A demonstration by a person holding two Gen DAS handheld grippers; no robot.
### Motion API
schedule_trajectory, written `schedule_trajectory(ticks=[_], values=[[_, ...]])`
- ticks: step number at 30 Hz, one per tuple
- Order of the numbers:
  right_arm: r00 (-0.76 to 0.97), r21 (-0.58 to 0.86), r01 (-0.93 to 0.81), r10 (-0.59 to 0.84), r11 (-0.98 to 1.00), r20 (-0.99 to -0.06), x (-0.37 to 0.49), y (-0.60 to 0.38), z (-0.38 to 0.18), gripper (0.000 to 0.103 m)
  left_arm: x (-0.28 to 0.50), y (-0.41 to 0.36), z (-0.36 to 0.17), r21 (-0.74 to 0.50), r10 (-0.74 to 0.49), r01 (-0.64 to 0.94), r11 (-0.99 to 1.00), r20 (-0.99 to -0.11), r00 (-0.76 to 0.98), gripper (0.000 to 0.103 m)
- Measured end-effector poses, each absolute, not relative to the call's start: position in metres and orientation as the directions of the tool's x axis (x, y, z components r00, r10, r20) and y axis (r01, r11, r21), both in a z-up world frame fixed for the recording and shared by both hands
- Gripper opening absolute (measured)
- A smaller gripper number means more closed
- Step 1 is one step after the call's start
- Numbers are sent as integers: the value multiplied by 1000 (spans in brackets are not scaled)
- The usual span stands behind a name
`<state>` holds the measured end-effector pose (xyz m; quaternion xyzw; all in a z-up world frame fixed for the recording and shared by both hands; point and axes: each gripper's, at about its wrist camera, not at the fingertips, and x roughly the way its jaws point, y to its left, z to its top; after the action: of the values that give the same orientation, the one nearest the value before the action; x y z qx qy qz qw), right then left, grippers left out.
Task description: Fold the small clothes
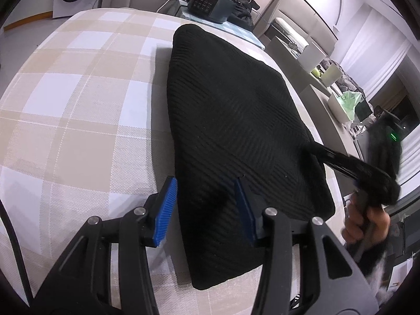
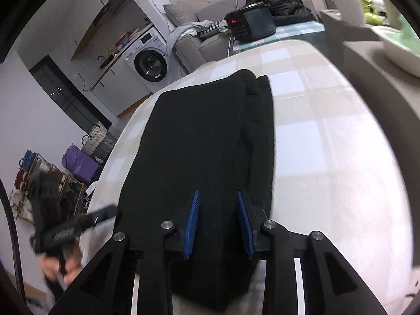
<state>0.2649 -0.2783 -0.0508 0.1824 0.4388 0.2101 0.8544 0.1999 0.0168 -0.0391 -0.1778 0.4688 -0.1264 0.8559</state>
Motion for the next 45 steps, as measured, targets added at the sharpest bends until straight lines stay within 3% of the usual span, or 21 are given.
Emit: schedule_trajectory(ticks=[2,3,7,10,12,15,22,27,30,31,34,36,37,39,41,45], values=[[494,505,-183,523,844,-695,284,-282,-61,26,202,19,-41,-428,-385,43,903,-759,525,42],[489,503,-161,511,849,-707,295,-282,-62,11,202,20,-41,-429,-385,39,902,-760,524,42],[543,511,-201,529,836,-652,299,-279,-42,8,205,24,-40,-437,-388,36,899,-754,529,42],[633,443,-203,462,874,-622,283,-288,-17,8,208,28,-41,-442,-394,39,896,-751,529,42],[650,350,-149,358,925,-670,285,-282,-24,8,210,29,-44,-442,-393,36,897,-754,526,42],[559,339,-109,340,934,-756,301,-284,-57,10,213,28,-46,-437,-388,33,899,-760,522,42],[592,407,-137,404,903,-697,327,-295,-35,41,230,24,-49,-449,-402,36,893,-756,516,42],[541,473,-128,461,872,-703,379,-304,-39,40,242,20,-51,-455,-408,35,890,-758,508,42],[525,457,-95,434,885,-732,414,-305,-44,10,247,21,-51,-453,-404,32,891,-760,509,42],[541,471,-117,454,874,-708,417,-311,-40,8,248,21,-51,-452,-404,31,891,-760,509,42],[601,437,-175,447,882,-662,422,-308,-23,8,253,21,-55,-456,-405,23,890,-765,501,43],[564,382,-132,386,915,-730,435,-308,-33,12,252,18,-55,-455,-402,19,890,-767,500,43],[507,315,-70,306,947,-806,437,-310,-47,17,252,18,-55,-453,-401,21,891,-766,502,43],[518,374,-72,355,925,-778,422,-320,-44,18,250,18,-53,-448,-398,26,893,-764,509,43],[536,391,-85,373,917,-758,402,-328,-37,27,249,18,-53,-461,-410,28,887,-759,506,43],[501,448,-188,478,874,-722,350,-329,-35,30,247,16,-54,-462,-418,42,886,-755,505,43]])
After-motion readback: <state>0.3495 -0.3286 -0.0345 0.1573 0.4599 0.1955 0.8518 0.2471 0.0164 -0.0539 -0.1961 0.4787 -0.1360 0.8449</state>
